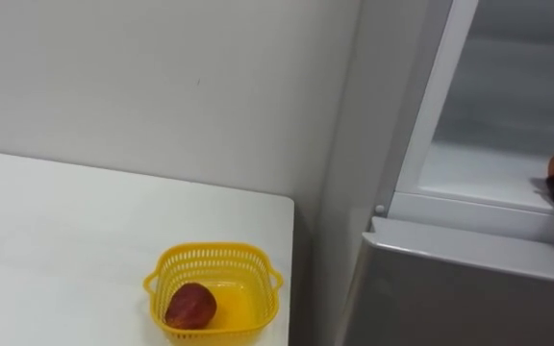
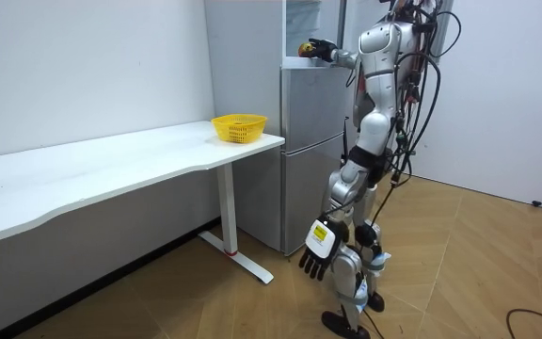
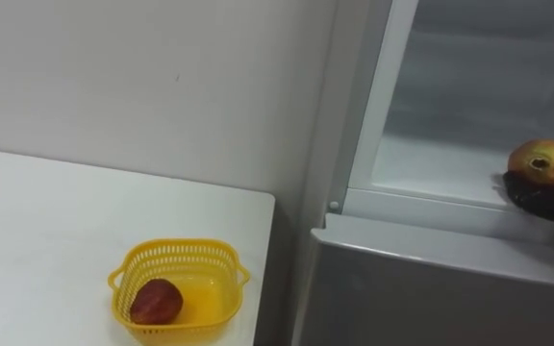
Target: Retrieve from the upper fridge
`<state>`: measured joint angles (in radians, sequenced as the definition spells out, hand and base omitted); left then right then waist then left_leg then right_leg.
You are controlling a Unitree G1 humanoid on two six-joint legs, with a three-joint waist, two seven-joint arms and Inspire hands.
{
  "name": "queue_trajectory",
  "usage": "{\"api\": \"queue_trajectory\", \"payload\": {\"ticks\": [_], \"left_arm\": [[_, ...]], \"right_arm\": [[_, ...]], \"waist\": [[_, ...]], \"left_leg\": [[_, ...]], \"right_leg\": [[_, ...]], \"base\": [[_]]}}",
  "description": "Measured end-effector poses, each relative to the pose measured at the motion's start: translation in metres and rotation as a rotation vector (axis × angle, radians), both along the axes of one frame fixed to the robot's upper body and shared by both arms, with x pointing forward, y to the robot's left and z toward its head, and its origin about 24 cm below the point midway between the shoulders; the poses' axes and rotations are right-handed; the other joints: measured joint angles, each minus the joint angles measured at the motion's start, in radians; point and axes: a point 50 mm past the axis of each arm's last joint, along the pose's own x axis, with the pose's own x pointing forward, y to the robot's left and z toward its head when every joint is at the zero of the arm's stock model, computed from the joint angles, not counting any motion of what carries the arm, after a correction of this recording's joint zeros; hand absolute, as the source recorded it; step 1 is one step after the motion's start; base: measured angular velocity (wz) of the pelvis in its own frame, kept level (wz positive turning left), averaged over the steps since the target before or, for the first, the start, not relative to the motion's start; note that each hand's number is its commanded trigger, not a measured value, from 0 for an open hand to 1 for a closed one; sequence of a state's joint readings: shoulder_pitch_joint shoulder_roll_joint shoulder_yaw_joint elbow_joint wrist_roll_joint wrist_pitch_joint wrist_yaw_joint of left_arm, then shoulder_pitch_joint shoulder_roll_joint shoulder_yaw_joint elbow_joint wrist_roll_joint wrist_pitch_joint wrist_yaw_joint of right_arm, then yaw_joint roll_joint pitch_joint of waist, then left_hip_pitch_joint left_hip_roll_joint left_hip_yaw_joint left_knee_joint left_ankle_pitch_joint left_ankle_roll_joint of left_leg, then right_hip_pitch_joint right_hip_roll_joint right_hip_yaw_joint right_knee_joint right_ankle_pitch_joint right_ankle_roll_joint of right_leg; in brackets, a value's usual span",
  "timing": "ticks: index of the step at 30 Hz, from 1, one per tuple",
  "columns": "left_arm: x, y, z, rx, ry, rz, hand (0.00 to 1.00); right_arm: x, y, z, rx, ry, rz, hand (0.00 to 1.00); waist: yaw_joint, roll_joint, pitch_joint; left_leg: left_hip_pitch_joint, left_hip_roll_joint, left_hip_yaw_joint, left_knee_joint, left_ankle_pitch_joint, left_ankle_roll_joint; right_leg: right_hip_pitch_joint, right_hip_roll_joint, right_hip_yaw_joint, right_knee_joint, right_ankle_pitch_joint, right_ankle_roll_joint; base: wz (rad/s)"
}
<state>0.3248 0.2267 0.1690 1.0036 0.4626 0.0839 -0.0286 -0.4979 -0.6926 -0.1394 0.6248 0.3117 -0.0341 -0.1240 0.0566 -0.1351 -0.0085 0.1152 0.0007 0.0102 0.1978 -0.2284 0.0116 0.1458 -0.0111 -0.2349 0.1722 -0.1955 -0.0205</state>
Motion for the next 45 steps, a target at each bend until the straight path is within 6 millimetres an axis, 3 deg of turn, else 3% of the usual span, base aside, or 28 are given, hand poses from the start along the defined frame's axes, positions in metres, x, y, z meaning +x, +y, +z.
{"api": "queue_trajectory", "payload": {"ticks": [9,21,22,24,33,45], "left_arm": [[0.0,0.0,0.0,-0.014,0.008,-0.007,0.0],[-0.005,-0.001,-0.001,-0.047,0.052,0.004,0.0],[-0.005,-0.001,-0.001,-0.046,0.056,0.006,0.0],[-0.006,0.0,-0.001,-0.047,0.065,0.009,0.0],[-0.018,0.002,0.0,-0.042,0.106,0.03,0.0],[-0.014,0.004,0.001,-0.035,0.102,0.027,0.0]], "right_arm": [[-0.001,-0.005,-0.004,0.004,0.015,0.016,0.0],[0.002,-0.006,0.0,0.005,0.026,0.054,0.0],[0.002,-0.007,0.0,0.008,0.03,0.052,0.28],[0.001,-0.01,-0.004,0.018,0.044,0.039,1.0],[0.002,-0.015,-0.005,0.045,0.088,0.025,1.0],[0.005,-0.02,0.004,0.041,0.075,0.001,1.0]], "waist": [[0.006,-0.009,0.0063],[0.01,0.011,0.0049],[0.011,0.011,0.0049],[0.019,0.01,0.0052],[0.031,-0.006,0.0054],[0.036,-0.008,0.0059]], "left_leg": [[-0.001,0.001,0.0,0.005,-0.001,0.0],[0.001,0.002,-0.005,0.005,-0.001,-0.001],[0.001,0.002,-0.005,0.006,-0.001,-0.001],[0.006,0.001,-0.008,0.006,-0.001,-0.001],[0.011,0.0,-0.013,0.009,-0.001,-0.001],[0.011,0.001,-0.016,0.014,-0.001,-0.001]], "right_leg": [[0.001,0.0,-0.002,0.0,0.001,-0.001],[0.001,-0.001,-0.003,0.006,0.002,-0.003],[0.002,-0.001,-0.004,0.006,0.002,-0.003],[0.007,-0.001,-0.006,0.006,0.002,-0.003],[0.012,-0.001,-0.011,-0.003,0.001,-0.004],[0.014,0.0,-0.014,-0.007,0.0,-0.004]], "base": [[0.0],[0.0],[0.0],[0.0],[0.0],[0.0]]}}
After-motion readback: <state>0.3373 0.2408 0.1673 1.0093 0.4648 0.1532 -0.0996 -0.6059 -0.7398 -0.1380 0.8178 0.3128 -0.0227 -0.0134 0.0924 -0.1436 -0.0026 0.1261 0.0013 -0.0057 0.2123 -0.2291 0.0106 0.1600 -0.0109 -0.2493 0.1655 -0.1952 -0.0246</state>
